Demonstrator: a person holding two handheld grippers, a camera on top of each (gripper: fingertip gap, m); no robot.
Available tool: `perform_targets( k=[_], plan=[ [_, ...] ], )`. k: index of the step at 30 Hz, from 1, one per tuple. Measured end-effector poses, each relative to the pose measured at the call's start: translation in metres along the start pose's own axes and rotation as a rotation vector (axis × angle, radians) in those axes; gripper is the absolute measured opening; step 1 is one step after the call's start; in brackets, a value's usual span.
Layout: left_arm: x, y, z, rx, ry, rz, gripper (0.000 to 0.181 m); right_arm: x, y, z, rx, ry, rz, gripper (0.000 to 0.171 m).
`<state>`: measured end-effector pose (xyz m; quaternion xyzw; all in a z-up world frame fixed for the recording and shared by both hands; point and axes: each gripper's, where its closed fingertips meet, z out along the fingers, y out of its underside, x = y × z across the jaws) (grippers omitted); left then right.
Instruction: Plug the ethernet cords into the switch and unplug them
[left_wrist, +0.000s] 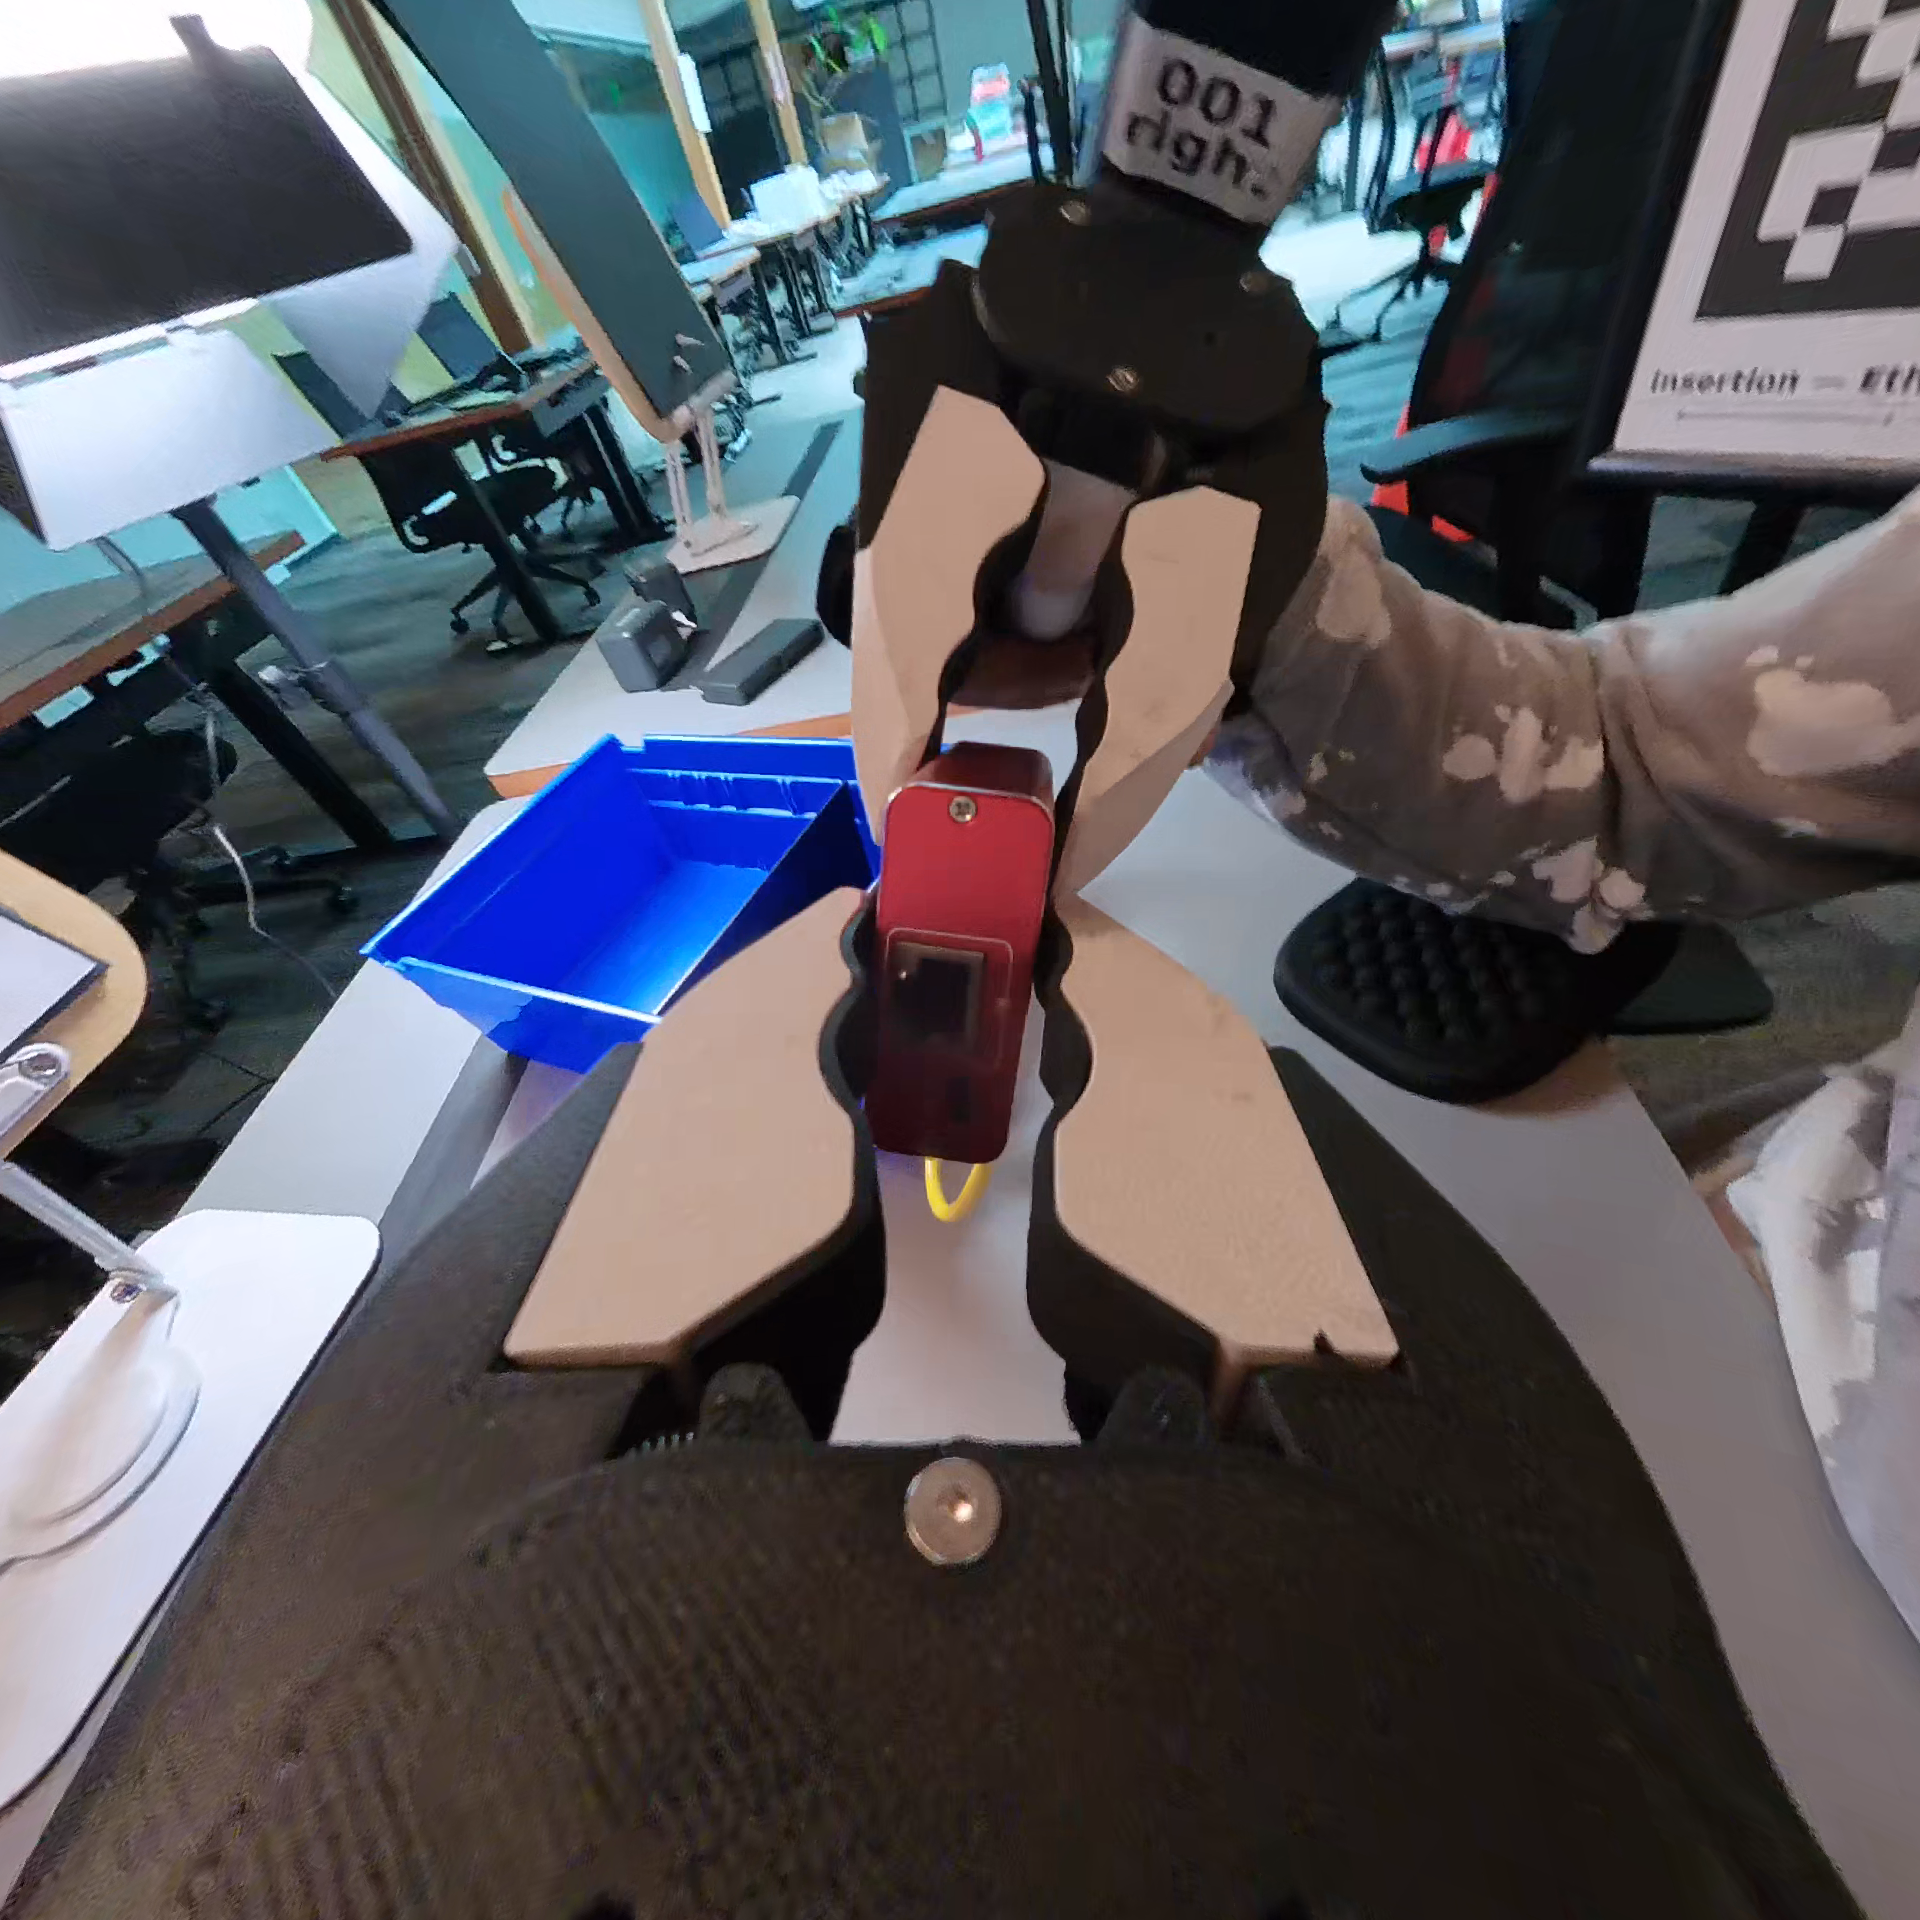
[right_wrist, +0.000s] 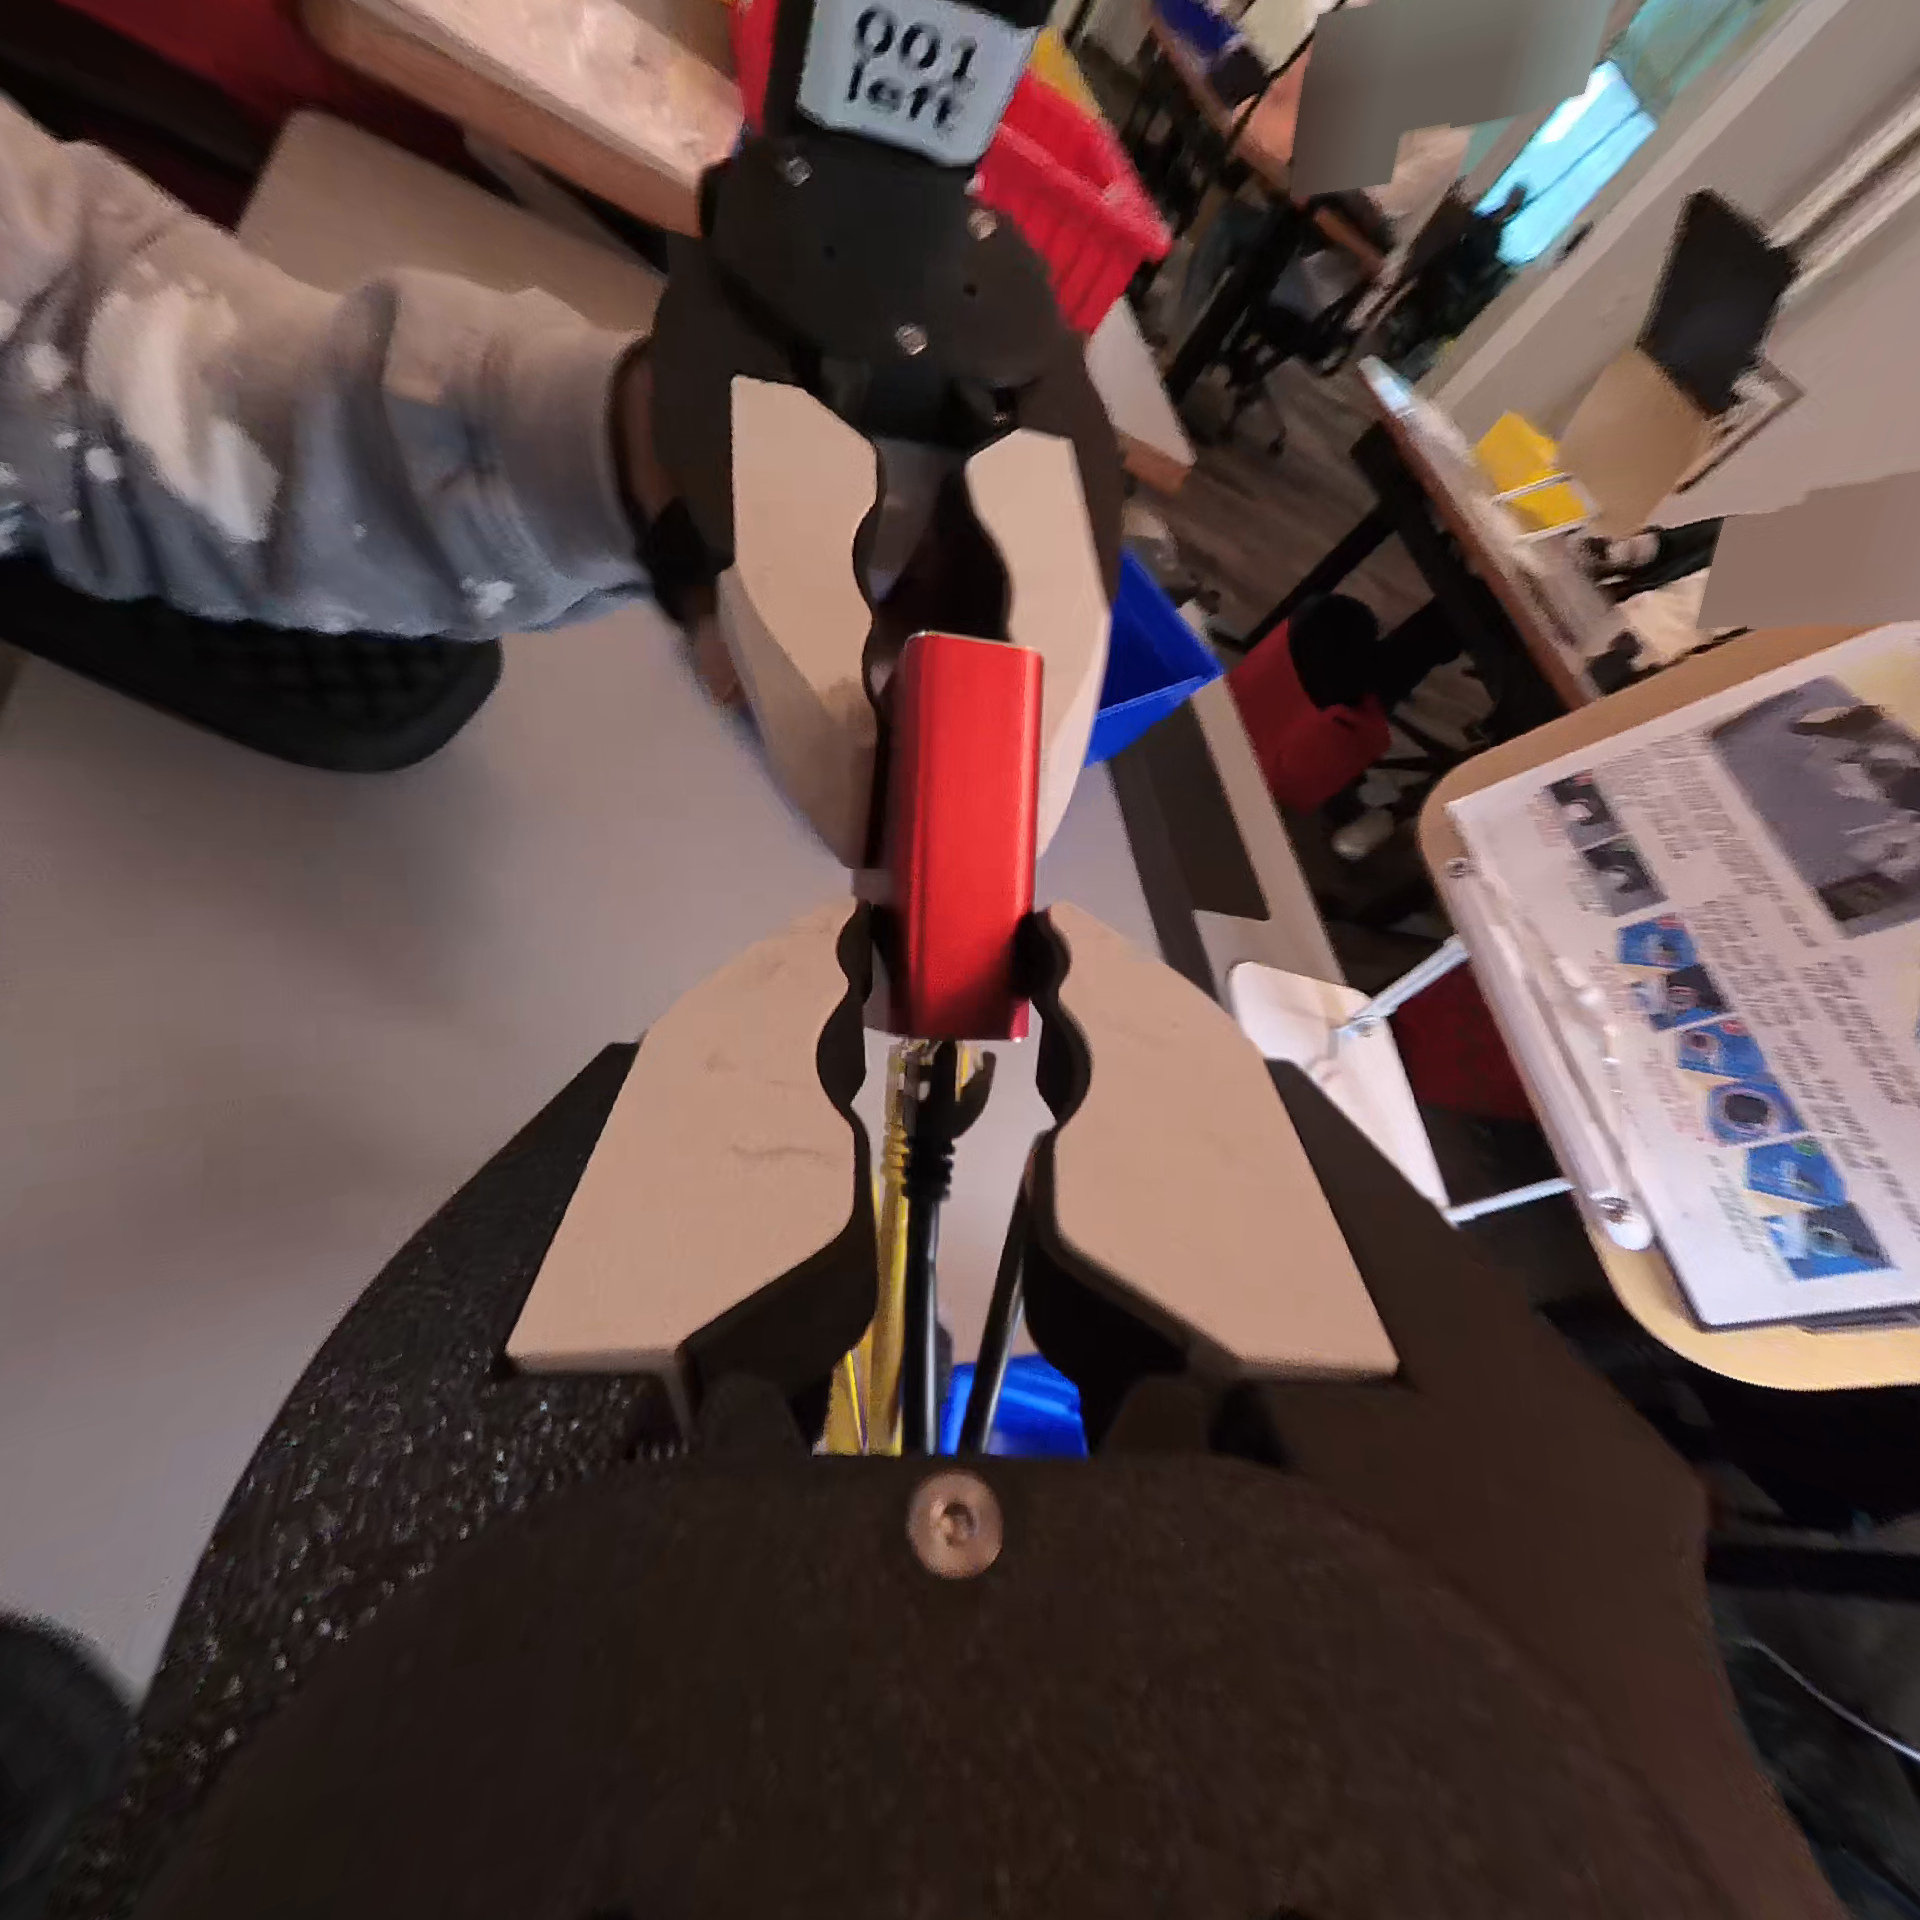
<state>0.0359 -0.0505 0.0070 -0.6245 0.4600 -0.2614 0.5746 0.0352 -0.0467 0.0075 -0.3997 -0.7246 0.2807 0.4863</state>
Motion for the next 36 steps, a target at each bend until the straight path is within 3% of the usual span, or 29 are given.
perform_targets(
  k=[1, 3, 5, 8, 14, 18, 24, 31, 34, 36],
  plan=[
    [-0.006, -0.004, -0.003, 0.038, -0.022, -0.038, 0.028, 0.010, -0.004, 0.000, 0.027, 0.065, -0.004, 0.030],
    [-0.025, -0.011, -0.013, 0.145, -0.064, -0.144, 0.100, 0.031, -0.017, -0.005, 0.101, 0.228, -0.018, 0.023],
    [-0.046, -0.009, -0.024, 0.242, -0.101, -0.273, 0.028, 0.048, -0.028, -0.014, 0.159, 0.375, -0.034, 0.026],
    [-0.076, 0.001, -0.041, 0.376, -0.149, -0.446, 0.027, 0.051, -0.030, -0.011, 0.146, 0.412, 0.006, 0.035],
    [-0.103, 0.004, -0.067, 0.600, -0.191, -0.624, 0.027, -0.002, -0.012, 0.071, 0.112, 0.048, 0.294, 0.034],
    [-0.104, -0.006, -0.078, 0.717, -0.232, -0.635, 0.027, -0.021, -0.019, 0.113, 0.317, -0.102, 0.656, 0.042],
    [-0.082, -0.027, -0.069, 0.802, -0.135, -0.611, 0.027, 0.026, -0.032, 0.073, 0.653, -0.009, 0.870, 0.045],
    [-0.063, -0.041, -0.064, 0.760, -0.004, -0.560, 0.027, 0.044, -0.038, 0.042, 0.780, -0.023, 0.906, 0.044],
    [-0.050, -0.040, -0.050, 0.637, 0.035, -0.493, 0.027, 0.046, -0.038, 0.037, 0.768, -0.019, 0.873, 0.047],
    [-0.041, -0.039, -0.042, 0.571, 0.040, -0.435, 0.028, 0.045, -0.042, 0.029, 0.795, -0.043, 0.852, 0.039]
  ],
)
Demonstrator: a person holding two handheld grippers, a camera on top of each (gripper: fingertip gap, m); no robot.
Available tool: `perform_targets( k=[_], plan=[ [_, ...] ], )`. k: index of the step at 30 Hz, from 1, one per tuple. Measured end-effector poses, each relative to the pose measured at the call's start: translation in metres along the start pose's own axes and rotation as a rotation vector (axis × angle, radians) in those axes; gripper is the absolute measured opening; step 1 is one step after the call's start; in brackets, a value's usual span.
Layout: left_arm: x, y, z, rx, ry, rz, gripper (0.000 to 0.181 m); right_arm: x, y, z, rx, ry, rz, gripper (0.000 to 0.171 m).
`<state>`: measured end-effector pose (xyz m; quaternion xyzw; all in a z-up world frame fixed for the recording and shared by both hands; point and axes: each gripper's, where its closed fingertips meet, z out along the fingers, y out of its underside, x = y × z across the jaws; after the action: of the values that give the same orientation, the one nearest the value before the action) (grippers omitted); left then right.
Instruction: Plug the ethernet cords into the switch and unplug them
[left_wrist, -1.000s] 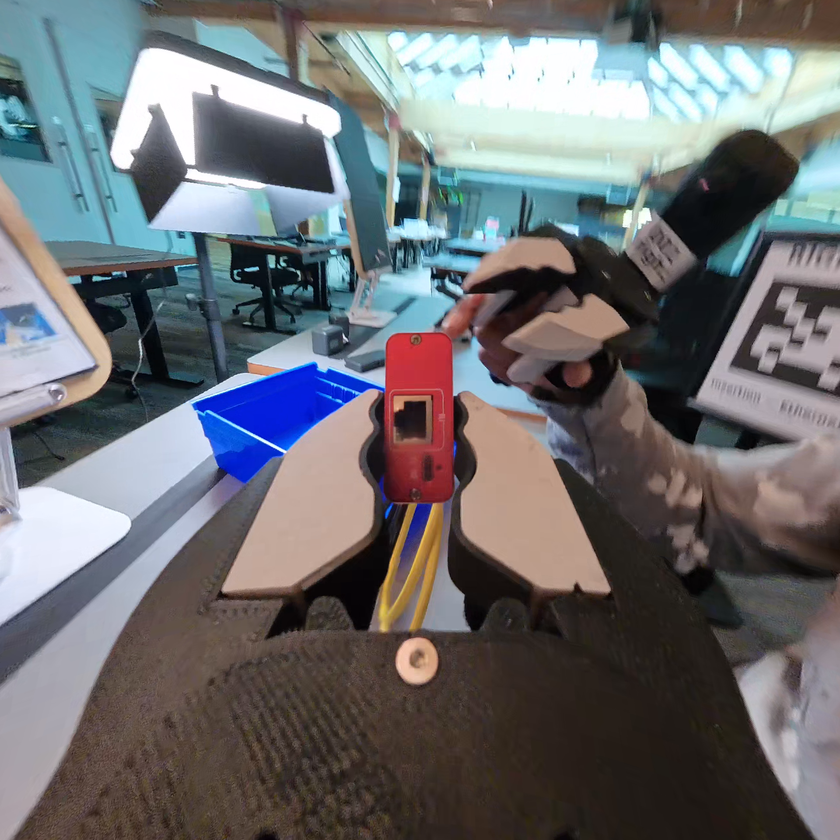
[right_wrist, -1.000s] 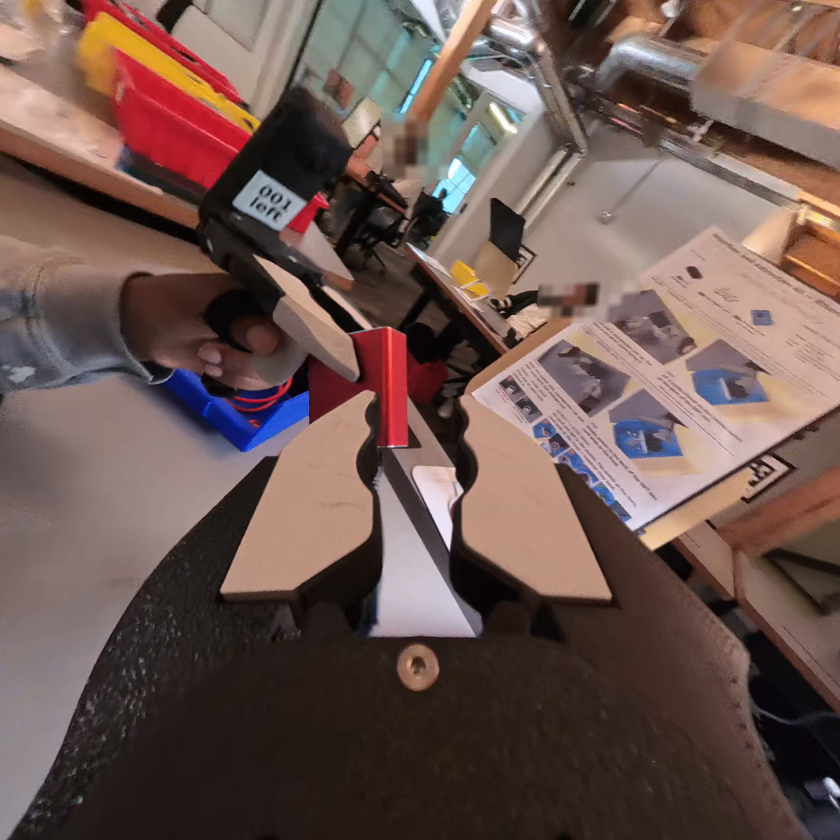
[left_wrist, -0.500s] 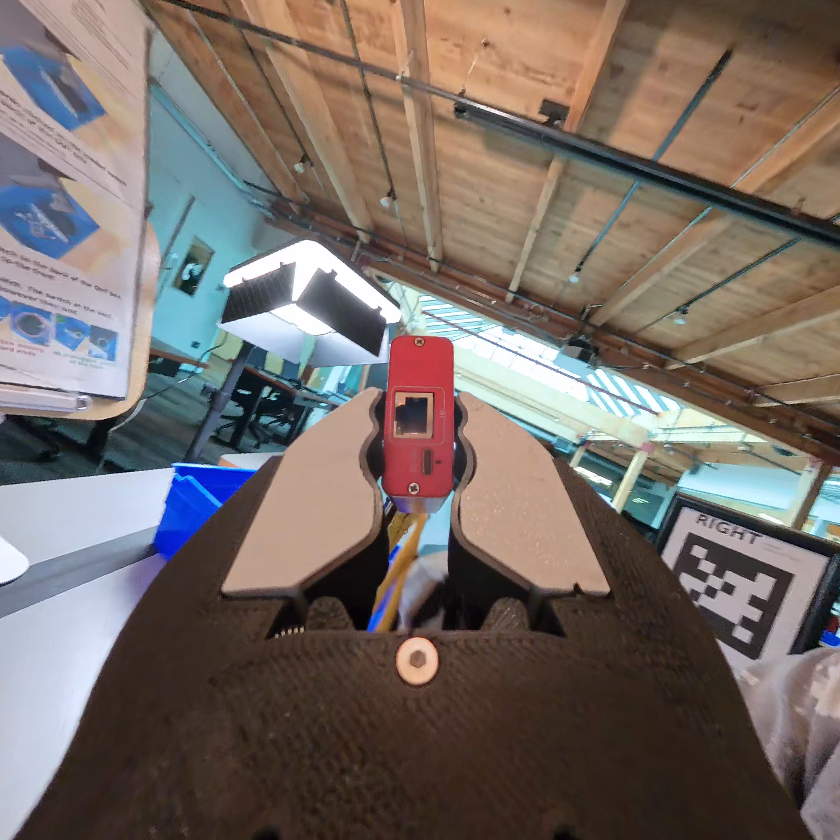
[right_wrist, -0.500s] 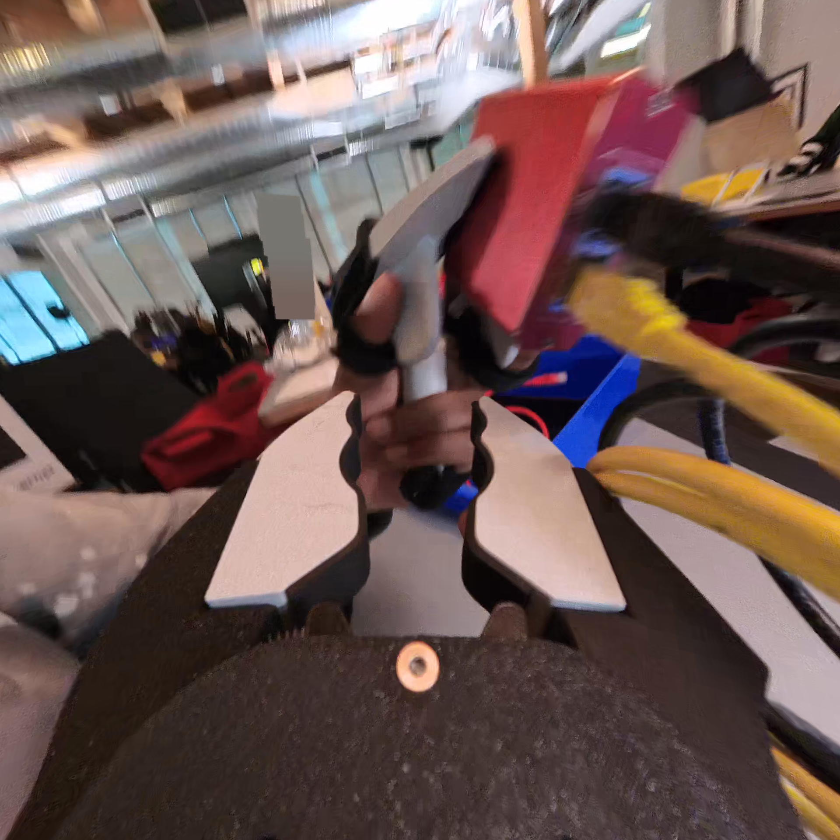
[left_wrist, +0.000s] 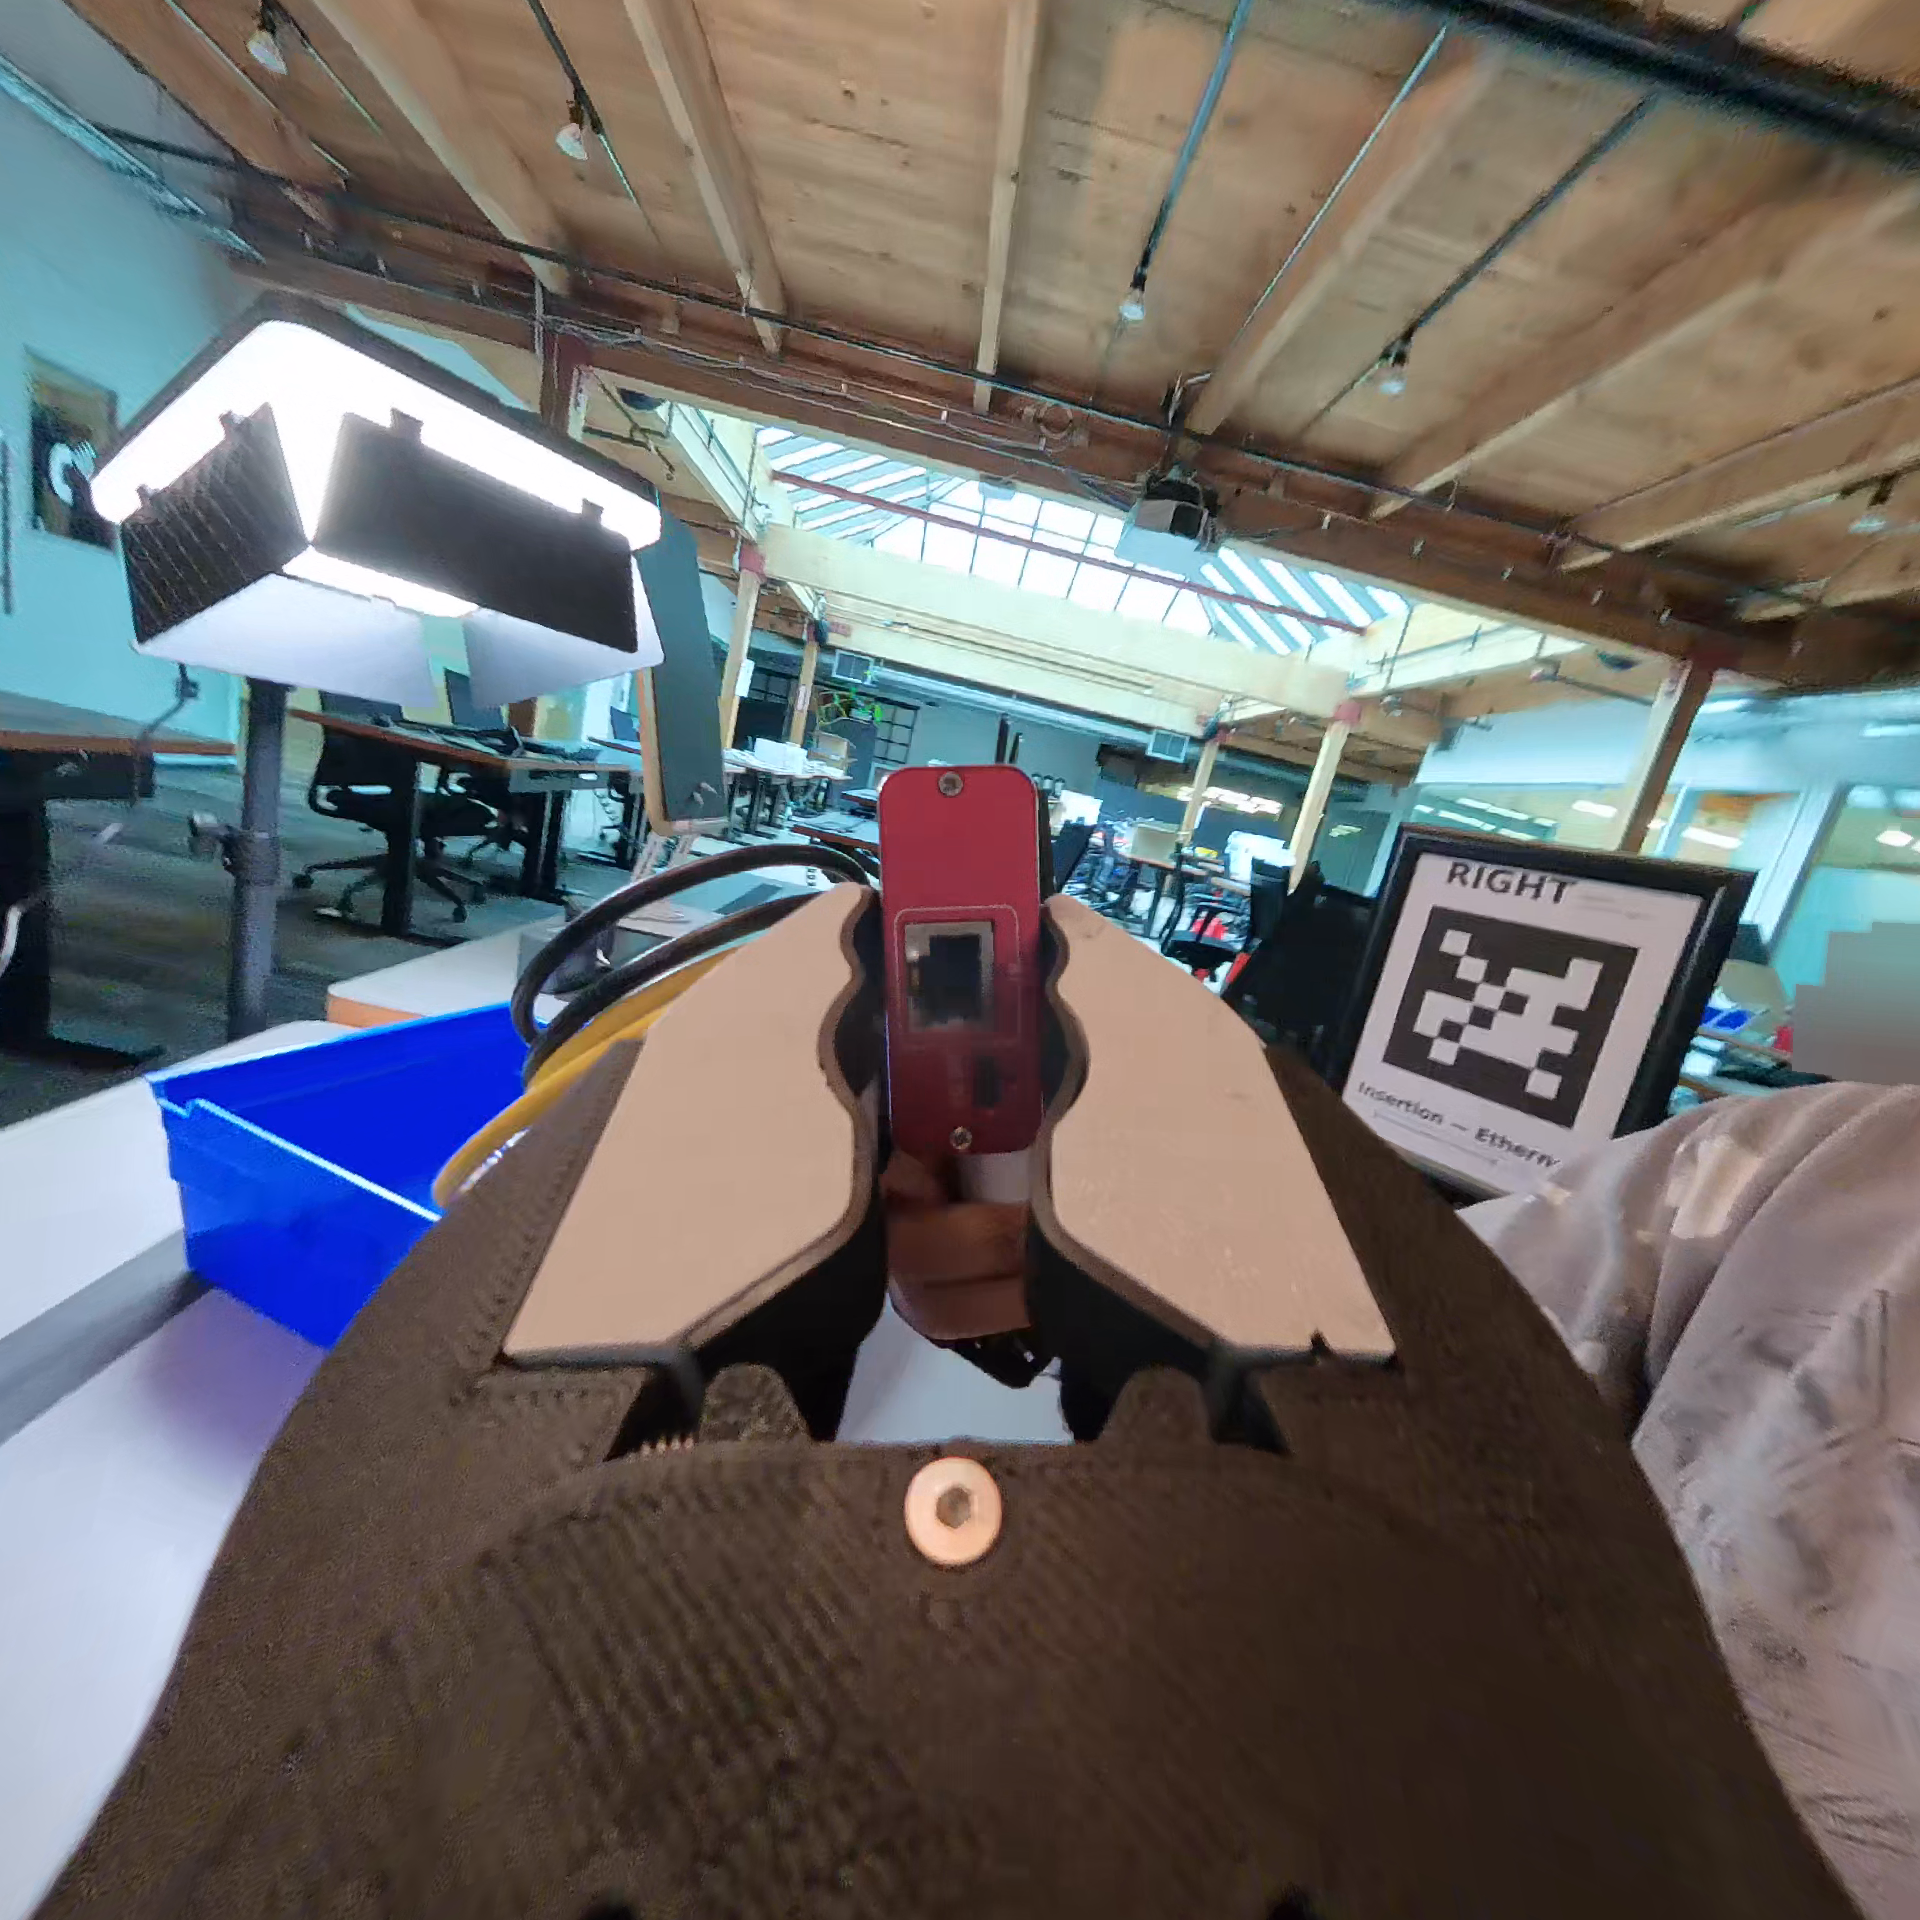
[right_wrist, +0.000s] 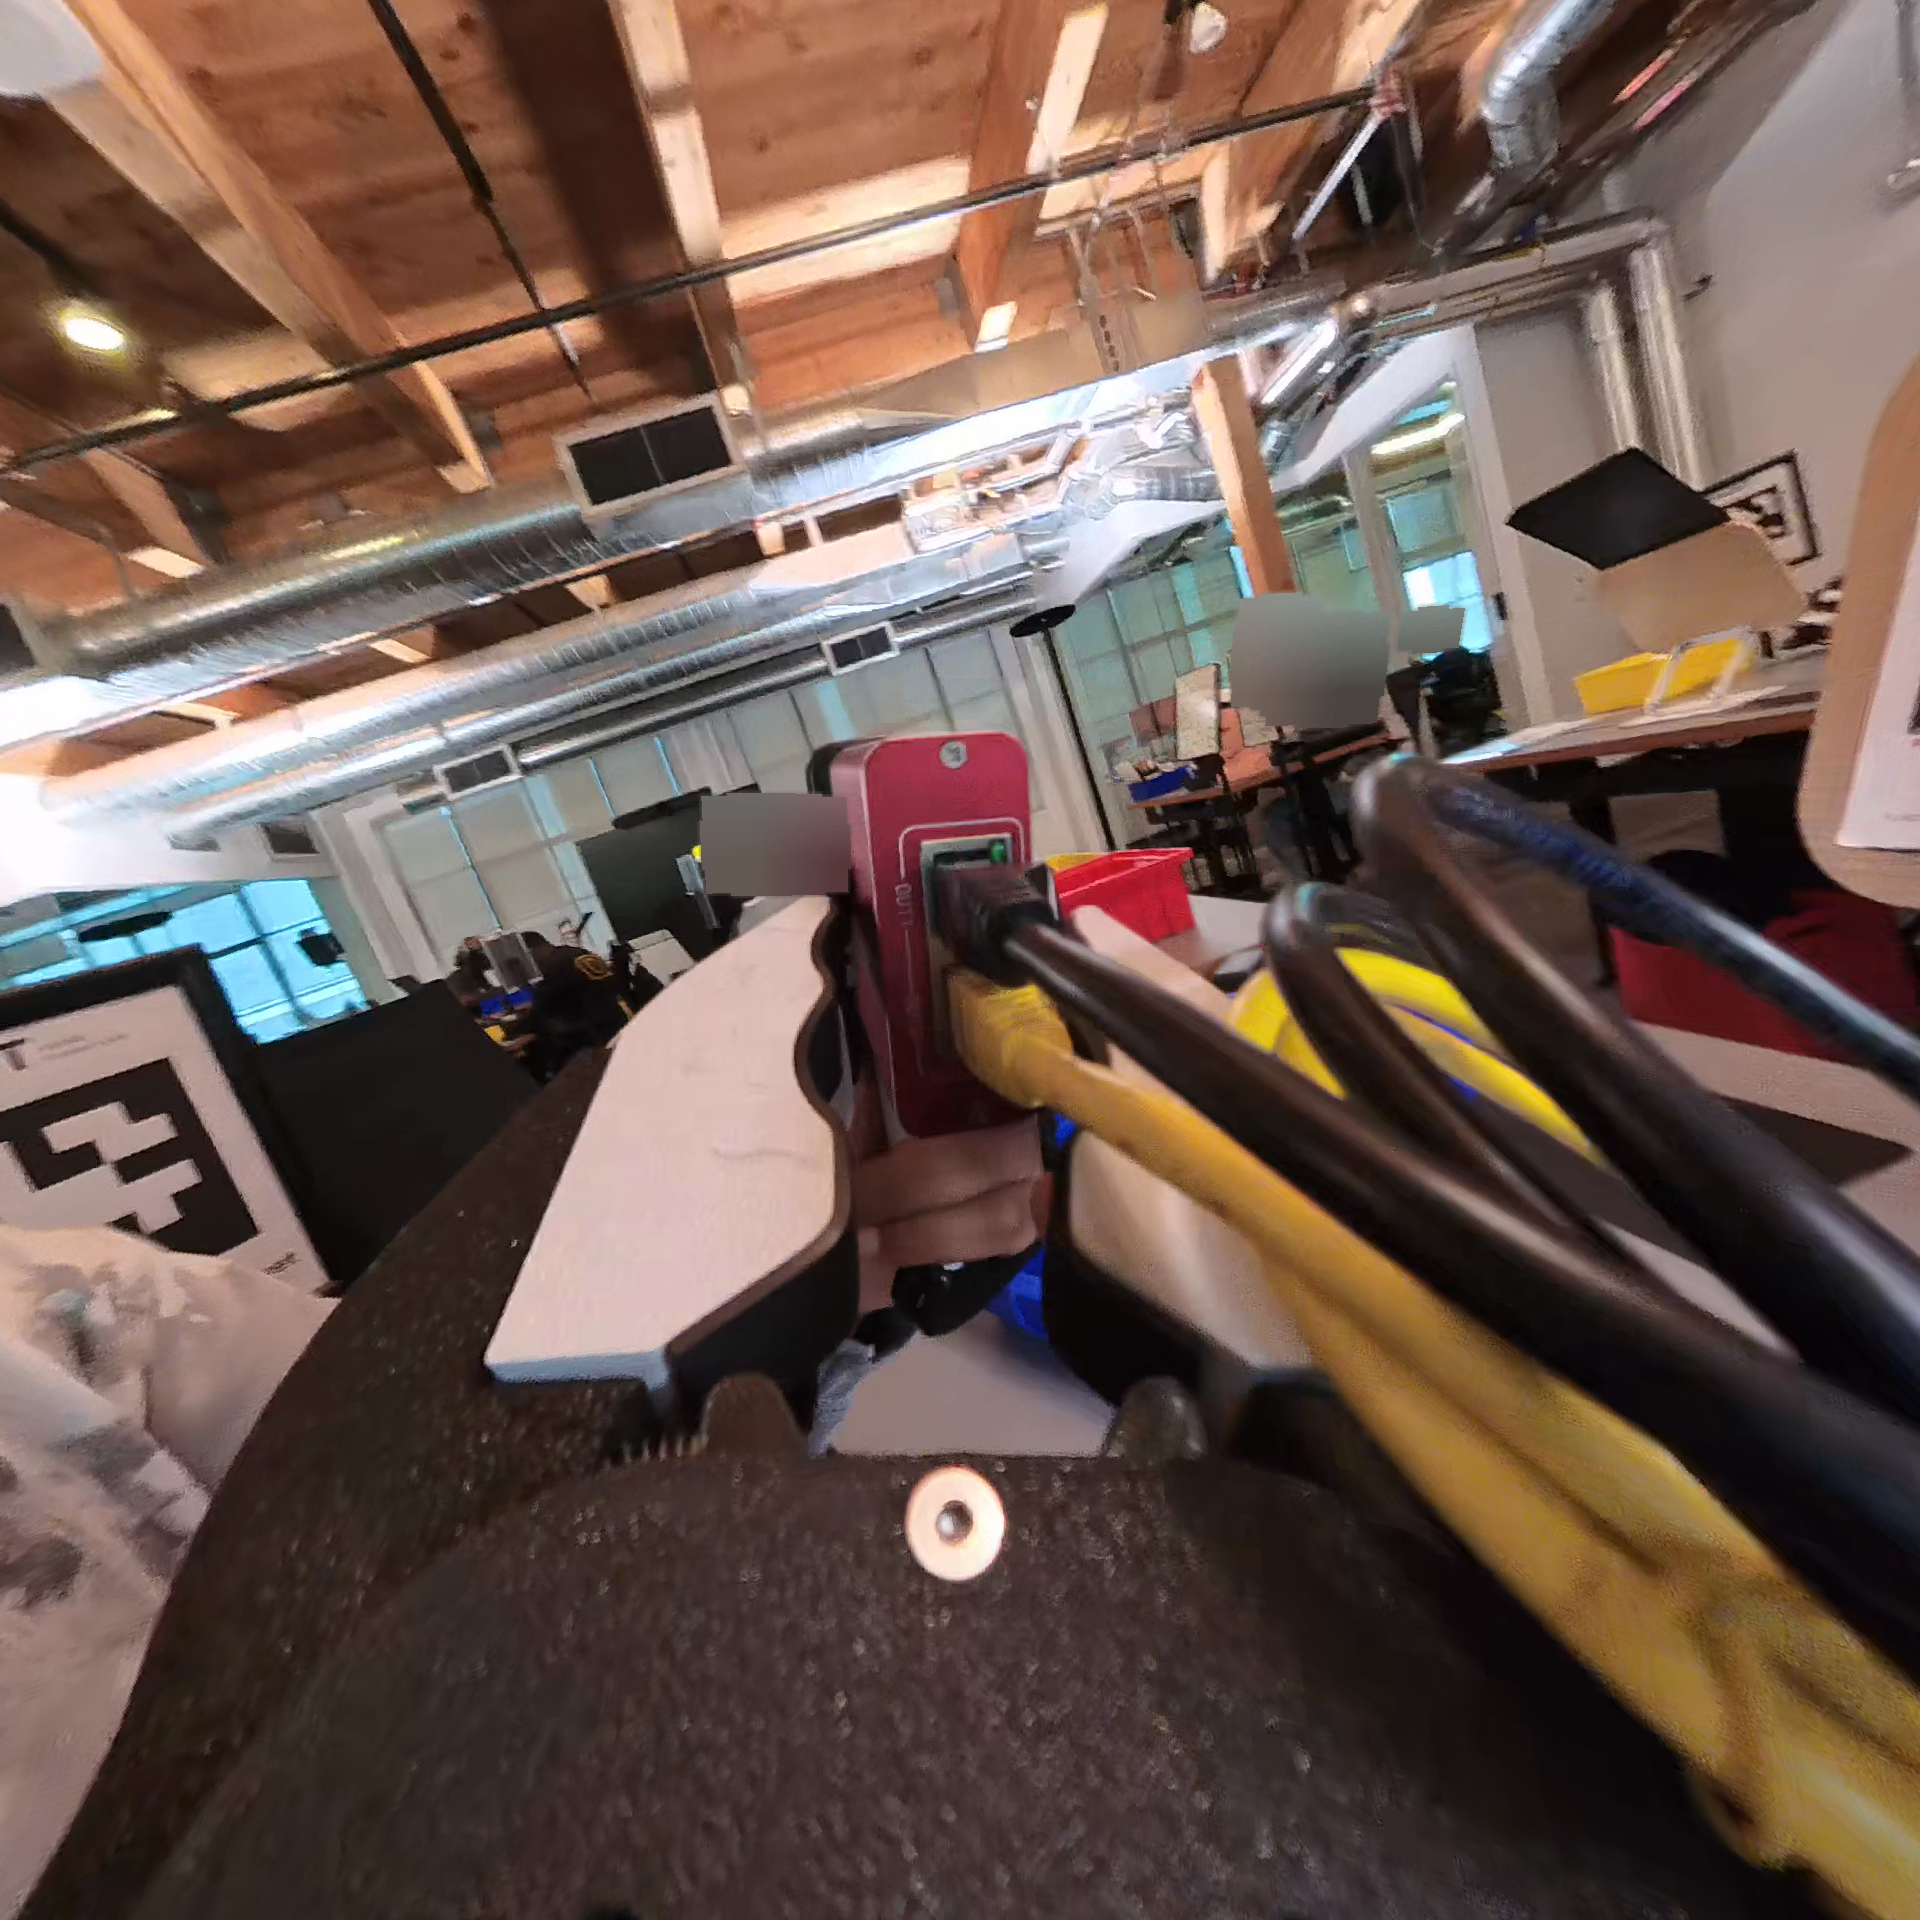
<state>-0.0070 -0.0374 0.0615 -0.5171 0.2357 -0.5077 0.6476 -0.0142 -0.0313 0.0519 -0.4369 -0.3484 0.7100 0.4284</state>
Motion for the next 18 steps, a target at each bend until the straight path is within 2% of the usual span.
perform_targets(
  k=[3, 9, 13, 17, 18],
  plan=[
    [0.004, 0.003, 0.002, -0.053, 0.003, 0.023, 0.028, -0.006, -0.007, -0.005, 0.012, -0.051, -0.031, 0.030],
    [0.006, 0.016, 0.004, -0.189, -0.012, 0.049, 0.027, -0.011, -0.008, -0.012, -0.036, -0.101, -0.103, 0.026],
    [0.010, -0.003, -0.005, -0.164, -0.043, 0.131, 0.032, -0.014, -0.015, -0.016, -0.029, -0.101, -0.158, 0.026],
    [-0.018, -0.041, -0.049, -0.202, -0.287, 0.328, 0.037, -0.009, -0.033, -0.028, -0.010, -0.062, -0.207, 0.030],
    [-0.028, -0.048, -0.064, -0.234, -0.352, 0.356, 0.038, -0.006, -0.037, -0.031, -0.006, -0.050, -0.221, 0.026]
  ],
)
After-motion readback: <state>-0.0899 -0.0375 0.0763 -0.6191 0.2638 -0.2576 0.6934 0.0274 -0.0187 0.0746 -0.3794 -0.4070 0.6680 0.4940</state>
